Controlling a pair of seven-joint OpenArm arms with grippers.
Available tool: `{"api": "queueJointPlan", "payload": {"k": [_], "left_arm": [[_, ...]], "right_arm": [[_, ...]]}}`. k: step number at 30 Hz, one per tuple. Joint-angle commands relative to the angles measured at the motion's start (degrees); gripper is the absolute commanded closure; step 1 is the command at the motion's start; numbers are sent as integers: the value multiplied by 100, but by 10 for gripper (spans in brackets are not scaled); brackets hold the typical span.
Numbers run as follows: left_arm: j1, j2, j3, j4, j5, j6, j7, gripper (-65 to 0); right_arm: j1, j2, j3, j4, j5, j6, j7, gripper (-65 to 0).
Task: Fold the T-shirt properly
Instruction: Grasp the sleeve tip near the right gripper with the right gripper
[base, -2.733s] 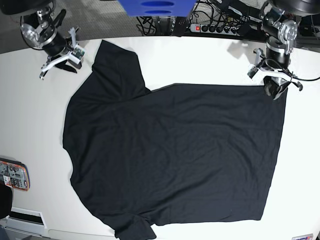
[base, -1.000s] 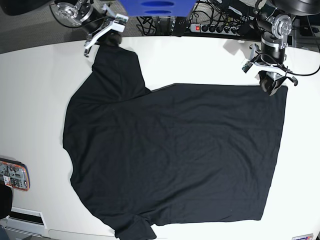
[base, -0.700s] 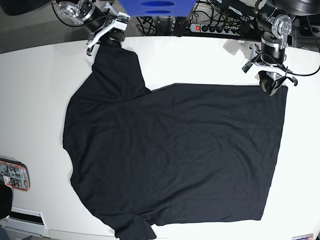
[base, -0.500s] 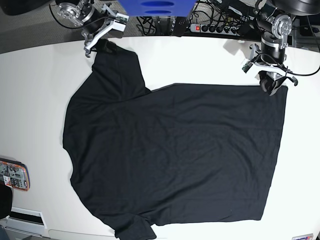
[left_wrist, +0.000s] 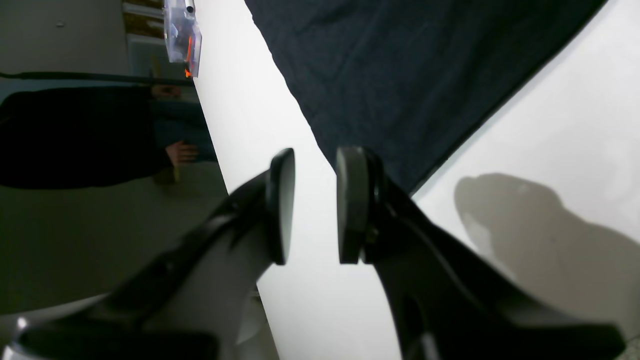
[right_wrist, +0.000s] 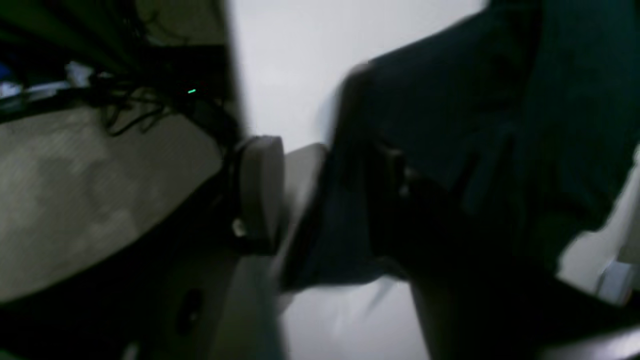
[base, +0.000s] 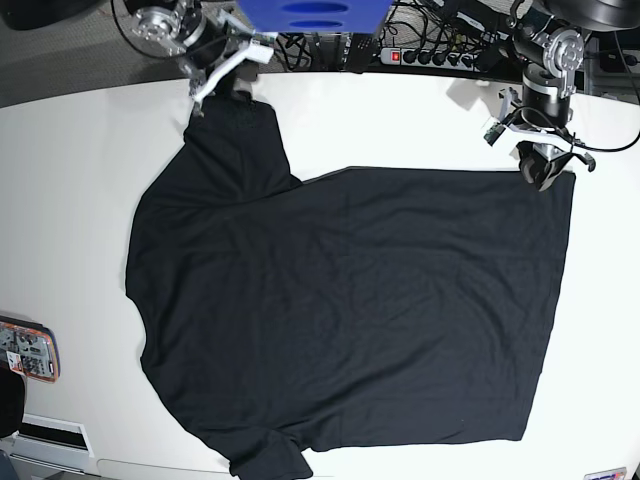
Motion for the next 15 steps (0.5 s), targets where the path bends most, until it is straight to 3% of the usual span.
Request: {"api": "queueJointPlan", "payload": {"k": [1, 9, 15], "left_arm": [[12, -56, -39, 79, 81, 98, -43, -151], [21, -56, -39, 79, 81, 98, -43, -151], [12, -56, -39, 79, 81, 98, -43, -151]], "right_arm": [[-66, -12, 0, 97, 51, -60, 58, -239], [49, -38, -106, 88, 51, -60, -12, -240], [137, -12, -405, 79, 34, -51, -619, -238]]}}
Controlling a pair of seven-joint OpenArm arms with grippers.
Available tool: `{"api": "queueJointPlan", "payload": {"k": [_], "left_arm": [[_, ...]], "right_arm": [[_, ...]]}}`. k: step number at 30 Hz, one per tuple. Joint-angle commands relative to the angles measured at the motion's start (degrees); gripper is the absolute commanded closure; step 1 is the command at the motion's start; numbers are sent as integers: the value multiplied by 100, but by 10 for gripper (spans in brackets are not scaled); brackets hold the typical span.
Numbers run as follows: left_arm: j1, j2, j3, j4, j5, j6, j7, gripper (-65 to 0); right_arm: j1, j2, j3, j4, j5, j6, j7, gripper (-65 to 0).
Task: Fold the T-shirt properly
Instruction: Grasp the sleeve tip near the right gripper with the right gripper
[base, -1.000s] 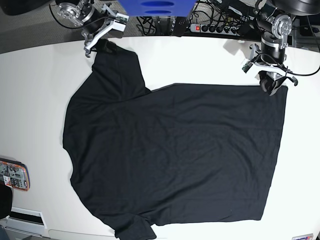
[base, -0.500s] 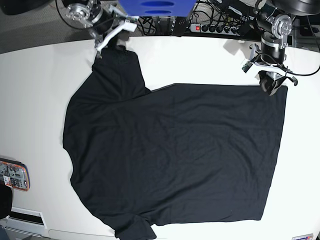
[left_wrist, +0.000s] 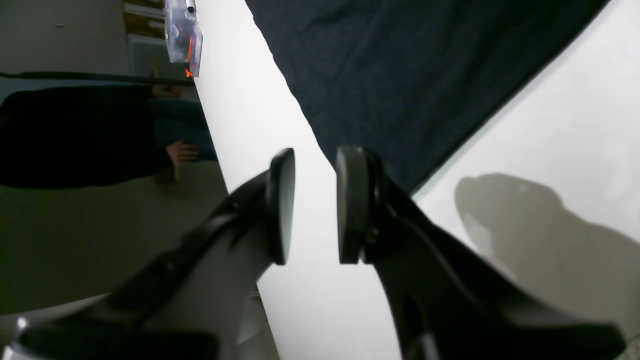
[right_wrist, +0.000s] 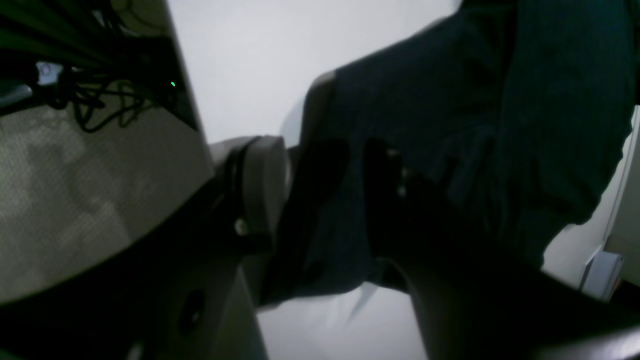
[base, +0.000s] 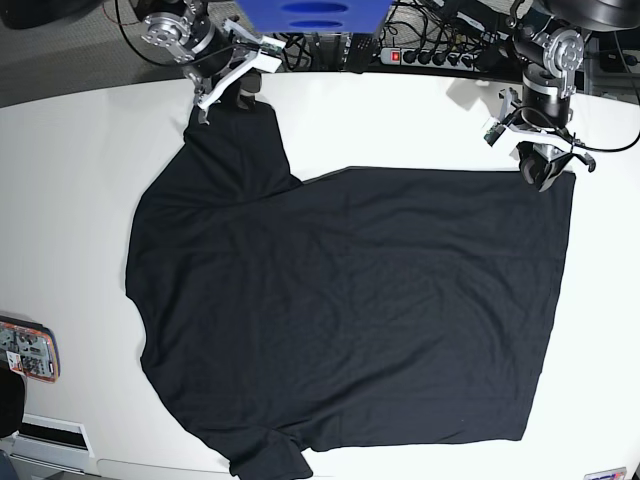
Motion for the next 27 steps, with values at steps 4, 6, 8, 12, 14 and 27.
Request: {"api": "queueJointPlan", "payload": {"k": [4, 6, 8, 12, 14, 27], "left_arm": [[6, -56, -39, 79, 87, 98, -43, -151], [6, -56, -39, 79, 87, 98, -43, -151], [6, -56, -39, 79, 87, 98, -43, -151], [6, -56, -39, 79, 87, 98, -43, -151], [6, -56, -39, 79, 87, 98, -43, -151], [6, -56, -39, 79, 87, 98, -43, -151]], "right_arm": [[10, 34, -141, 64, 21, -60, -110, -238], [98, 34, -150, 46, 12, -60, -304, -238], [186, 34, -150, -7, 12, -60, -497, -238], [520, 34, -159, -16, 12, -60, -638, -237], [555, 25, -159, -16, 3, -60, -638, -237], [555, 25, -150, -86, -6, -69, -647, 0]]}}
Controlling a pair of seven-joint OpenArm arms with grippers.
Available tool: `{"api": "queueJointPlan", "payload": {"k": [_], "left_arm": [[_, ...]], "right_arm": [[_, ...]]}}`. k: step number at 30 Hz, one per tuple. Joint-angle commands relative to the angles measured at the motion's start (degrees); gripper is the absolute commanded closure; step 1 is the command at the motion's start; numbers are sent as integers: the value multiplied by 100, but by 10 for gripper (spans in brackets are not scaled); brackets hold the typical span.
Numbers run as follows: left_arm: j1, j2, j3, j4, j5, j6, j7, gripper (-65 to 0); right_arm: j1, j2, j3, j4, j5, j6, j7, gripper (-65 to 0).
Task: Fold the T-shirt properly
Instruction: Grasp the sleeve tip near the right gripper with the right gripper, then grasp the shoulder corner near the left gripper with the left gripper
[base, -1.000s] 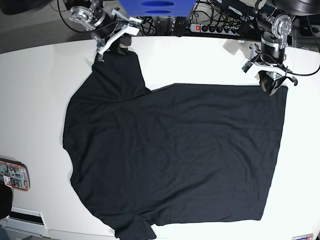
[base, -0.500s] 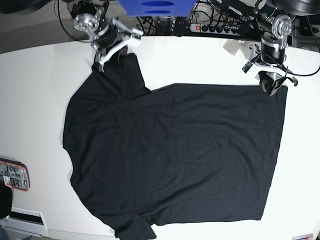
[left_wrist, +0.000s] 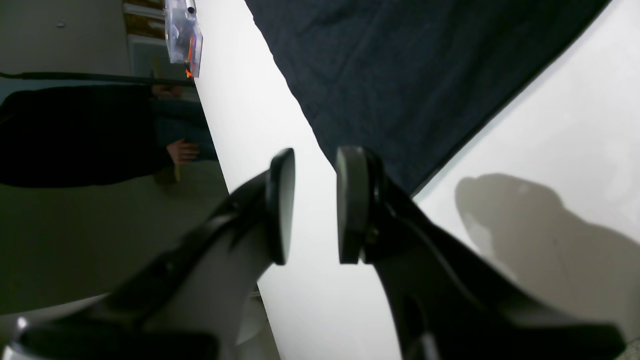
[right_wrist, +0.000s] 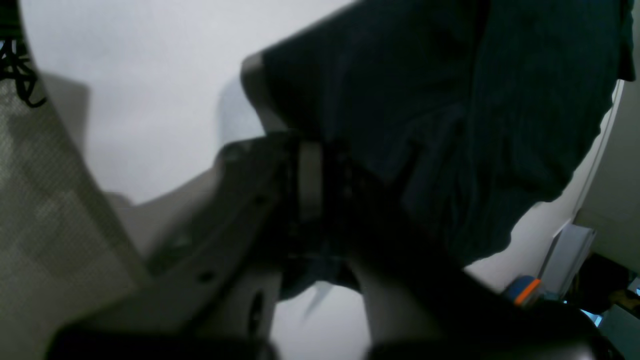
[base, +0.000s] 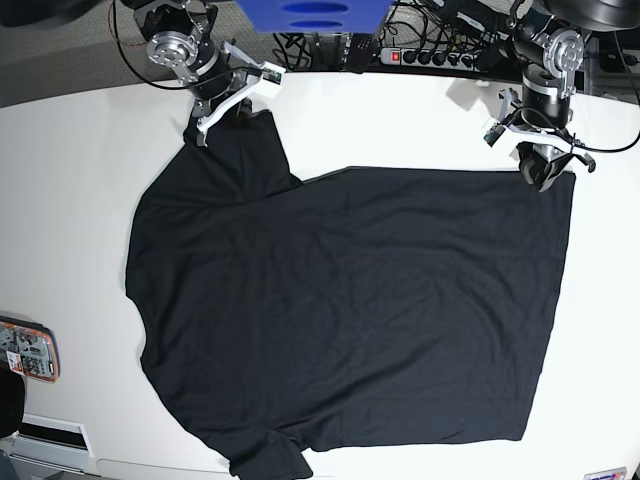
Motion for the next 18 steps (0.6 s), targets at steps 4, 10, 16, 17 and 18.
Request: {"api": "queueJointPlan", "payload": {"k": [4, 10, 16, 17, 18], "left_arm": [[19, -56, -39, 44, 78, 95, 1, -149], [-60, -109, -74, -835, 78, 60, 18, -152], [-210, -232, -74, -1301, -361, -810, 9, -211], [-236, -241, -74, -1301, -537, -1039, 9, -245], [-254, -329, -83, -1310, -643, -1241, 9, -282]], "right_arm": [[-28, 27, -6, 80, 18, -69, -299, 0], [-46, 27, -6, 98, 18, -69, -343, 0], [-55, 27, -234, 124, 18, -69, -351, 0], [-64, 27, -270, 124, 18, -69, -351, 0], [-64, 27, -296, 124, 18, -69, -360, 0]]}}
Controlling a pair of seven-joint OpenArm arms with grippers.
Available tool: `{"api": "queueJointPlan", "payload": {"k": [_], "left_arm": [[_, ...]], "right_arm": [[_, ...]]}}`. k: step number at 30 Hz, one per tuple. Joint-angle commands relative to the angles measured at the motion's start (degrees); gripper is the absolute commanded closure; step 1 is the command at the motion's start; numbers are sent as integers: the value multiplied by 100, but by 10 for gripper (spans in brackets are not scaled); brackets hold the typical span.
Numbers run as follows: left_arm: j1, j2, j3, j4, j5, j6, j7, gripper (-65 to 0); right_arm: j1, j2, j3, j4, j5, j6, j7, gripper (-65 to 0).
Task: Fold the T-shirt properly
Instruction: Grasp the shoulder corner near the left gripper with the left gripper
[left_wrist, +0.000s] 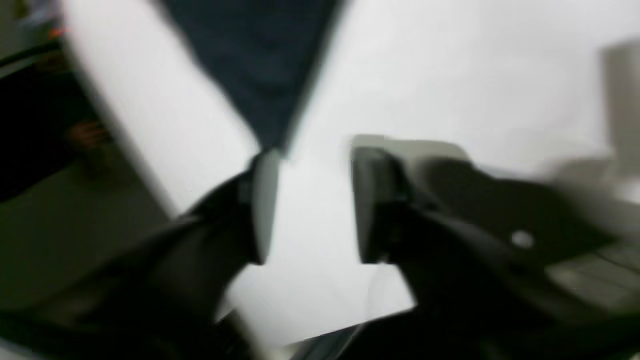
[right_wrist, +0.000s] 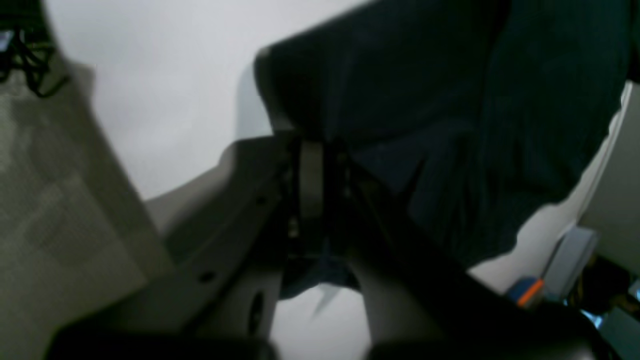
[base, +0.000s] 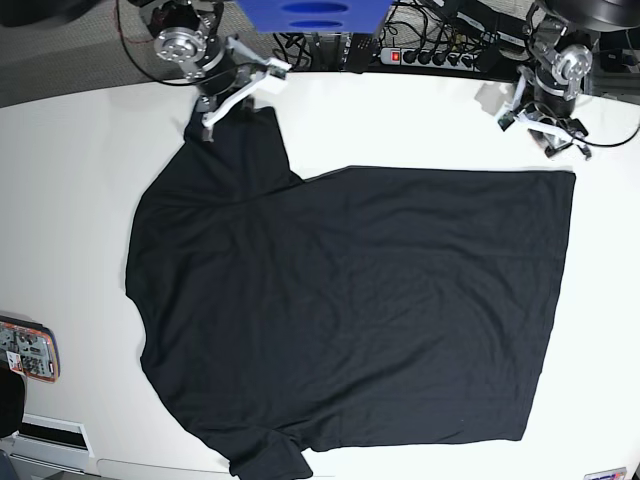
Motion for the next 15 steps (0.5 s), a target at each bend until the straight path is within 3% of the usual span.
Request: {"api": "queueJointPlan", "payload": {"k": [1, 4, 12, 15], "left_arm": [[-49, -271, -94, 71, 15, -2, 12, -328], [-84, -411, -182, 89, 24, -64, 179, -412], [-128, -429, -507, 36, 331, -73, 152, -416], [-172, -728, -419, -386, 305, -73, 144, -416]], "right_arm": [[-33, 34, -16, 113, 14, -66, 20, 0], [-33, 34, -25, 113, 14, -66, 20, 0], [-42, 34, -25, 122, 14, -66, 20, 0], [-42, 34, -51, 122, 14, -66, 20, 0]]}}
